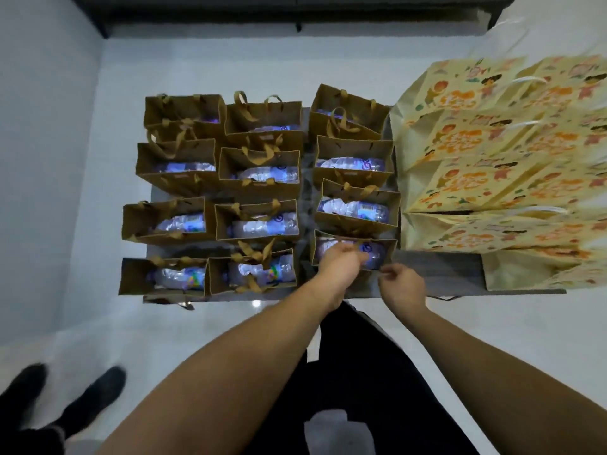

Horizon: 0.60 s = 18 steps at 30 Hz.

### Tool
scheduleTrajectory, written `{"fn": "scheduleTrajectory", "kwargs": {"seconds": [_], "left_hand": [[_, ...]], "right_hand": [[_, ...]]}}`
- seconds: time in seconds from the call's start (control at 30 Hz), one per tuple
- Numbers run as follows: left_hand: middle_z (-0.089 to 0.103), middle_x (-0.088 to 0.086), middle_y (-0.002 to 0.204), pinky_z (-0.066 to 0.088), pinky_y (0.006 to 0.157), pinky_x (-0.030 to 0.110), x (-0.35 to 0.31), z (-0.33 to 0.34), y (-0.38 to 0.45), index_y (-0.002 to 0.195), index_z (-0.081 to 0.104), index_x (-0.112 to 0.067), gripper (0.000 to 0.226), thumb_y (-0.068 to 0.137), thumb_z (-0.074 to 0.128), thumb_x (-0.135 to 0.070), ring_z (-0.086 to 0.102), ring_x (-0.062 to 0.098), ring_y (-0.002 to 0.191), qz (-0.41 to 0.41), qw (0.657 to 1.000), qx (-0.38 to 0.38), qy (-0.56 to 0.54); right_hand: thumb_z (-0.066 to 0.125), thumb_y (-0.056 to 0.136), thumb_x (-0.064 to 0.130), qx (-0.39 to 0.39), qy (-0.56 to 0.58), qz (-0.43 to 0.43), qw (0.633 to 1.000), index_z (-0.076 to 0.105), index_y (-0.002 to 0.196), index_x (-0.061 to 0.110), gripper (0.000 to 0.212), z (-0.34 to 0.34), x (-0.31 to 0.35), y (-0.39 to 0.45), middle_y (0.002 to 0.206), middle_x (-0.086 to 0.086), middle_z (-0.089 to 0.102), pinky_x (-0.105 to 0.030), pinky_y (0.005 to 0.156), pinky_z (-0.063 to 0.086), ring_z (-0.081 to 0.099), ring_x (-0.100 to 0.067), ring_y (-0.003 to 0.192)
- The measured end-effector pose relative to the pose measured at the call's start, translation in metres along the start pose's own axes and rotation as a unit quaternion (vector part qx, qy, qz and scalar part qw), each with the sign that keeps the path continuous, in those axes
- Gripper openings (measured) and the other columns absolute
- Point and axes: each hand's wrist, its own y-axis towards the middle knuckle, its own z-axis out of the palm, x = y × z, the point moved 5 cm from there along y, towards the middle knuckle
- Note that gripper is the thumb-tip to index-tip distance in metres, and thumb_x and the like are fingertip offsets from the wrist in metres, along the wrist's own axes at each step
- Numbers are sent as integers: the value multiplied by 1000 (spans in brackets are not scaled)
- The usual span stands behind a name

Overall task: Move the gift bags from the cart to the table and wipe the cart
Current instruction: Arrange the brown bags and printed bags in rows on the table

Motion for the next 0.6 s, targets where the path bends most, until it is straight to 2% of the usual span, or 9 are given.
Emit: {"fn": "scheduleTrajectory", "kwargs": {"seconds": [0.07,0.1,0.17,0.2,0.3,0.37,0.47,0.53,0.6], "left_hand": [[68,1,112,52,101,39,-3,-18,3,117,70,-24,30,86,70,-25,64,24,107,29,998,-32,47],[69,1,113,52,100,39,-4,-32,4,110,71,-28,25,86,70,-27,64,25,108,42,996,-57,63],[73,1,112,53,97,38,1,-64,5,95,74,-32,12,86,68,-27,65,25,108,74,987,-114,88],[74,0,111,52,97,36,6,-84,3,98,75,-30,14,87,67,-27,65,24,107,89,979,-144,110],[72,-1,113,50,92,29,32,-145,-2,112,73,-27,22,93,62,-23,64,22,106,123,953,-205,185],[67,2,121,48,92,30,55,-181,-5,121,70,-23,30,93,62,-19,61,23,111,145,929,-233,247],[62,5,129,51,91,37,93,-218,2,129,66,-20,40,89,64,-18,61,30,113,183,889,-236,348],[64,4,129,53,90,40,114,-230,14,130,64,-21,38,92,62,-17,62,30,112,189,875,-204,397],[67,1,123,53,85,37,127,-236,28,127,66,-27,30,98,59,-24,62,28,109,193,864,-177,431]], "right_hand": [[64,91,15,20,-12,-34,999,76,101,13,15,17,15,-12,100,-10,74,-27,73,40,66,-32,98],[65,90,14,33,-14,-56,998,76,97,14,13,28,24,-18,98,-9,75,-26,73,40,67,-31,96],[67,88,11,70,-25,-106,992,75,92,15,10,50,43,-29,95,-7,75,-28,76,46,68,-29,93],[67,88,11,91,-39,-131,986,74,91,15,9,62,52,-34,94,-6,75,-31,79,50,68,-28,92],[66,89,17,124,-96,-196,968,73,101,17,14,95,80,-47,100,-4,74,-38,86,54,67,-26,96],[67,89,21,127,-140,-234,954,69,118,18,29,117,97,-55,116,-6,70,-37,91,52,64,-28,107],[67,91,22,168,-208,-263,927,52,142,18,53,156,111,-59,136,-9,60,-38,98,47,58,-32,121],[65,94,26,199,-205,-230,930,48,147,23,56,180,109,-53,129,-11,65,-39,95,51,63,-35,114],[63,97,31,194,-190,-195,942,58,139,26,43,196,105,-44,118,-11,71,-38,91,54,67,-35,103]]}}
